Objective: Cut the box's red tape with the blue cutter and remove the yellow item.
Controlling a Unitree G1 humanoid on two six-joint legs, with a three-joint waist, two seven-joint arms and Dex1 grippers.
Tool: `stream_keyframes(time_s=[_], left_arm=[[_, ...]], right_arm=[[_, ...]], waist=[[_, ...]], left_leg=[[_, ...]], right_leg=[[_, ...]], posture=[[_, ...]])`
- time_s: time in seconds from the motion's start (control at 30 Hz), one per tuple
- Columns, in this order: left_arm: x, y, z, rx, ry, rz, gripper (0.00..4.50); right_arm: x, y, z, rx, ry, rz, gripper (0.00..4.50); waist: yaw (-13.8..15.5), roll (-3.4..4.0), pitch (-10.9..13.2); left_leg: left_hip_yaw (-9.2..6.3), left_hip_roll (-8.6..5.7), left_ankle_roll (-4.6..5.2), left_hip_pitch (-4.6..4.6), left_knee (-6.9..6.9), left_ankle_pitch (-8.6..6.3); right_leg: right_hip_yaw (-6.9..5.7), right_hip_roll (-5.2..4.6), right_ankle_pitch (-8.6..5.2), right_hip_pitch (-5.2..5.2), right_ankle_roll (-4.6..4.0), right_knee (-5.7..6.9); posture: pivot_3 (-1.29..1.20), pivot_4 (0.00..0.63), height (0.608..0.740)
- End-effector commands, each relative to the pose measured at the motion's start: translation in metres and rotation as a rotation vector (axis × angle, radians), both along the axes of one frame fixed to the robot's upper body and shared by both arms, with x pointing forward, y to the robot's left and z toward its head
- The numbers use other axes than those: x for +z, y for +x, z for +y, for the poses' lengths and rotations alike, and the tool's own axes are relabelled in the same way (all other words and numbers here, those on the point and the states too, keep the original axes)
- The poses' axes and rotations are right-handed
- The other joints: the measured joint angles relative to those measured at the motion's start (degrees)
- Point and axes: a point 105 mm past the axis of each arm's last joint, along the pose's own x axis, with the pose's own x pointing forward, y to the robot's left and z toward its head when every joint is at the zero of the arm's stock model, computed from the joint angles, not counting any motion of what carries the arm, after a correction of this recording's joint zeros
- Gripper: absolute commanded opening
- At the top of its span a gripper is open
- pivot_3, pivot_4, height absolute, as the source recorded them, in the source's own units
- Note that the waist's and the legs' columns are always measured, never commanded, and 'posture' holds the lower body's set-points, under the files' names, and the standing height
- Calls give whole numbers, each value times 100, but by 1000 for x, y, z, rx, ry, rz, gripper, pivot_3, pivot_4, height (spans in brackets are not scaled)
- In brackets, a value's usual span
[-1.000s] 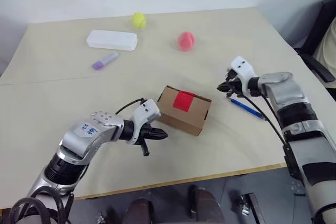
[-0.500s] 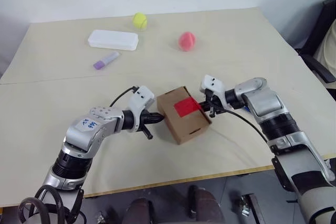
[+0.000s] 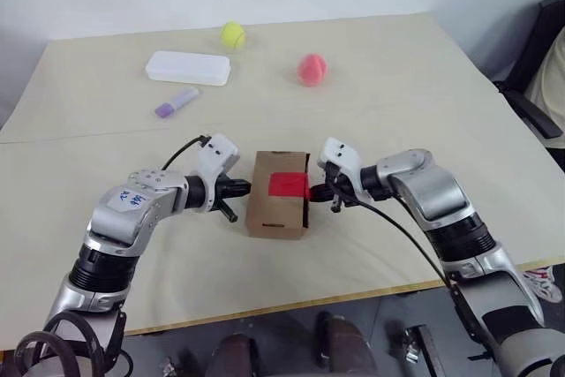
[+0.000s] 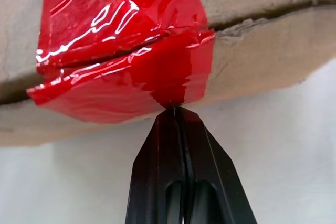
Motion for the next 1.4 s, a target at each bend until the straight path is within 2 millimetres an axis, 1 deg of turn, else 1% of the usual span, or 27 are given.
stream_keyframes(time_s=[0.03,0.13,0.23,0.33,0.47,0.8,0.87,0.97,1.0,1.07,1.1,1.13,1.17,1.23,1.27,1.3,1.4], left_arm=[[11,-13,-17,-107,-33,-13,0],[10,-17,-16,-106,-30,-5,0],[10,-18,-14,-99,-27,1,0],[10,-19,-12,-88,-22,3,0],[12,-18,-9,-78,-22,2,0],[11,-28,-3,-94,-6,47,0],[10,-28,1,-87,1,50,0],[12,-26,8,-77,15,46,0],[14,-26,11,-75,16,44,0],[19,-27,16,-76,14,40,0],[22,-28,17,-81,8,39,0],[24,-29,18,-89,1,39,0],[26,-30,18,-97,-6,39,0],[33,-32,19,-112,-18,37,0],[35,-32,19,-119,-21,35,0],[37,-32,18,-125,-22,29,0],[49,-30,14,-143,-56,1,0]], right_arm=[[16,-5,19,54,42,-57,31],[19,-10,22,57,58,-52,31],[17,-13,23,53,62,-49,31],[14,-17,24,54,61,-43,31],[15,-19,26,45,79,-38,31],[17,-14,21,11,79,-57,31],[18,-13,19,5,71,-75,31],[21,-8,14,-21,61,-101,31],[22,-4,7,-61,45,-107,31],[26,7,-9,-157,25,-117,378],[29,9,-15,-177,18,-126,539],[32,11,-21,-194,12,-141,827],[36,13,-27,-215,6,-160,1216],[46,17,-42,-265,5,-190,1842],[51,18,-47,-285,6,-206,2218],[56,19,-51,-302,10,-218,2494],[74,18,-51,-329,68,-236,3587]], waist=[[-1,0,0],[10,0,0],[10,0,0],[11,0,0],[7,0,0],[6,0,0],[7,0,0],[8,0,0],[8,0,0],[10,0,0],[15,0,0],[21,0,0],[25,0,0],[22,-1,0],[20,0,0],[17,0,0],[16,-1,0]], left_leg=[[1,0,0,0,0,0],[0,0,0,-2,1,0],[0,0,0,-2,0,0],[0,0,0,-1,0,0],[1,0,-1,-2,1,0],[0,0,-1,-1,0,-1],[0,0,-1,-1,0,-1],[0,0,-1,-1,0,-1],[0,0,-1,-1,0,-1],[0,0,-2,-2,0,-1],[0,0,-2,-2,0,-1],[0,0,-2,-3,0,-1],[0,0,-2,-3,0,-1],[0,0,-2,-4,0,-1],[0,0,-2,-4,-1,-2],[0,0,-2,-4,-2,-2],[1,0,-3,-4,-2,-2]], right_leg=[[0,0,0,0,0,0],[0,0,0,0,0,-2],[0,0,0,0,0,-1],[0,0,0,1,0,-1],[0,0,0,0,0,-1],[0,0,0,0,0,-1],[0,0,0,0,0,0],[0,0,0,0,0,-1],[0,0,0,0,0,-1],[0,0,0,-1,0,-1],[1,0,0,-1,0,-1],[1,0,0,-1,-1,-2],[1,-1,0,-1,0,-3],[1,-1,0,-1,0,-4],[0,-1,0,-1,0,-5],[1,-1,0,-2,0,-5],[1,0,0,-3,0,-4]], posture=[[0,150,740],[0,150,740],[0,150,740],[0,150,740],[0,150,740],[0,150,740],[0,150,740],[0,150,740],[0,150,740],[0,150,740],[0,150,740],[0,150,740],[0,150,740],[0,150,740],[0,150,740],[0,150,740],[0,150,740]])
